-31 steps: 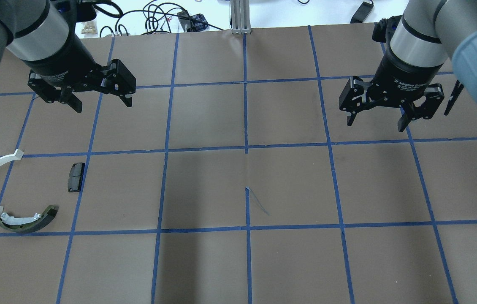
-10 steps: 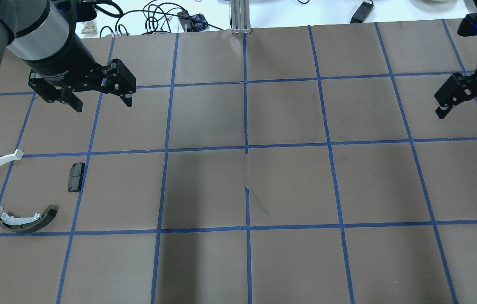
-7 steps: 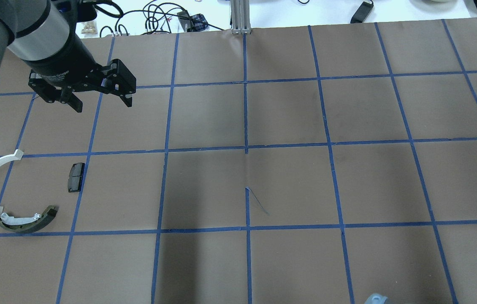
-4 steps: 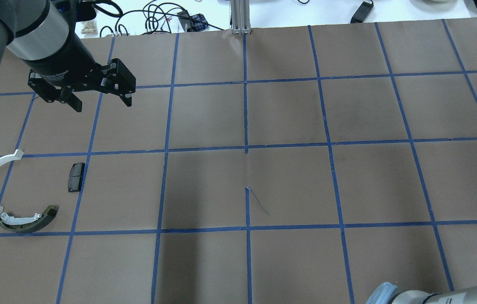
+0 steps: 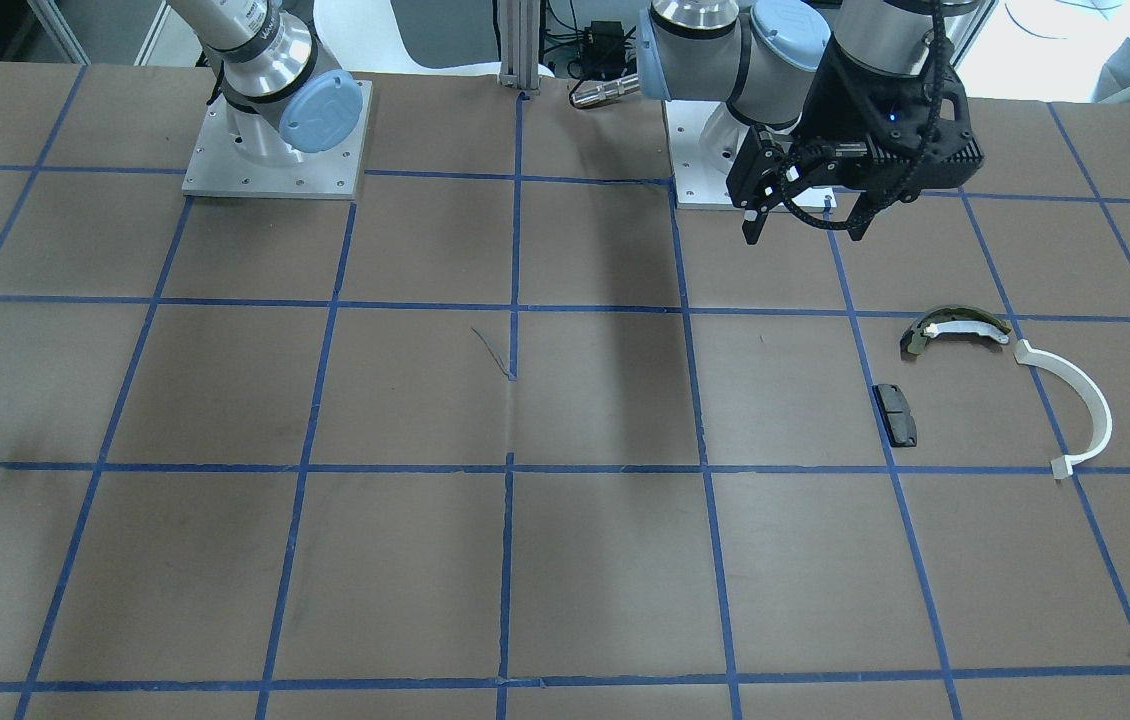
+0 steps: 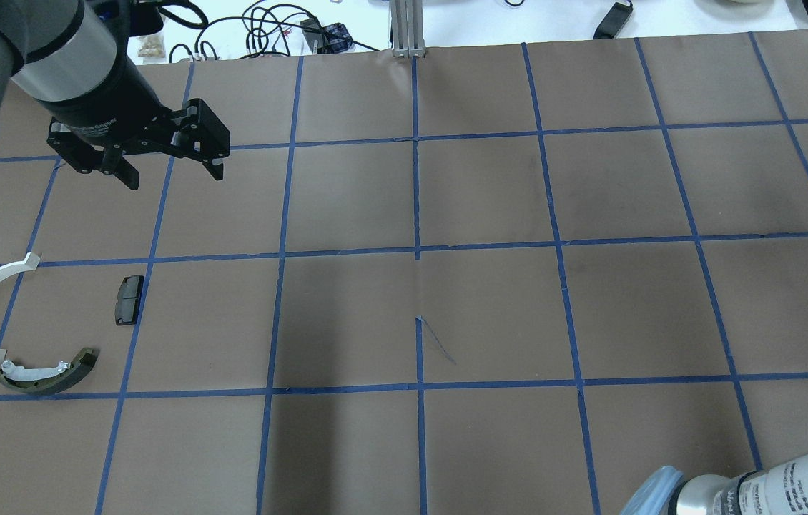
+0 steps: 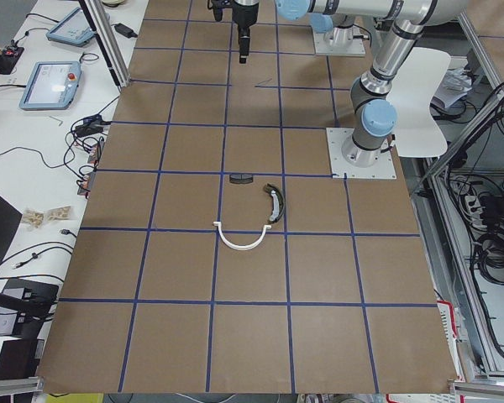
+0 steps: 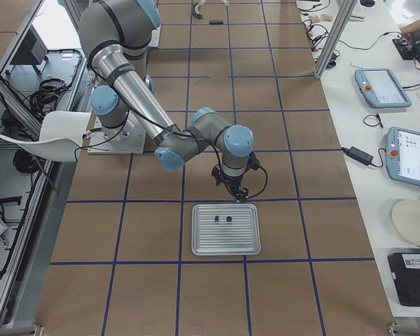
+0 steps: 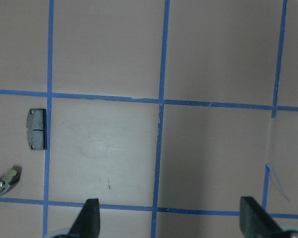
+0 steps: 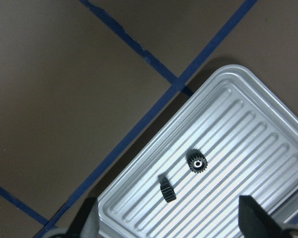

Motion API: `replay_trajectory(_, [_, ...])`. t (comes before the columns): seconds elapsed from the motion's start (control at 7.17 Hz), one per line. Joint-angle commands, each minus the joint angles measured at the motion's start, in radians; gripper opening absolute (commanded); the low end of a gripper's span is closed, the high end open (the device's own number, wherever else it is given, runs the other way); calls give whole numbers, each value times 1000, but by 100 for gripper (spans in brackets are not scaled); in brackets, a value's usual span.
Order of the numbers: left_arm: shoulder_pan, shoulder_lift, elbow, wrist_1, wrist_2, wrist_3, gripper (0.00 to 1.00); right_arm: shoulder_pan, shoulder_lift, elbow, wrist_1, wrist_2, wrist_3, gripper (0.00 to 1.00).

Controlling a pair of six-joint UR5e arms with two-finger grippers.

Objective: Place bearing gear from tray to pile

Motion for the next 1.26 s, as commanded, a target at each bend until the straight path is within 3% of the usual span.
replay_trajectory(0.0, [0,0,0,0,0,0,100,-38,84,0,-62,5,-85,94])
replay_trajectory(0.14, [4,0,0,0,0,0,100,-38,98,0,-63,-5,-90,91])
replay_trajectory(0.42, [4,0,0,0,-2,0,100,-39,118,4,-64,-10,-113,67])
replay_trajectory(1.12, [8,0,2,0,-9,0,100,-49,161,3,-105,-31,-109,60])
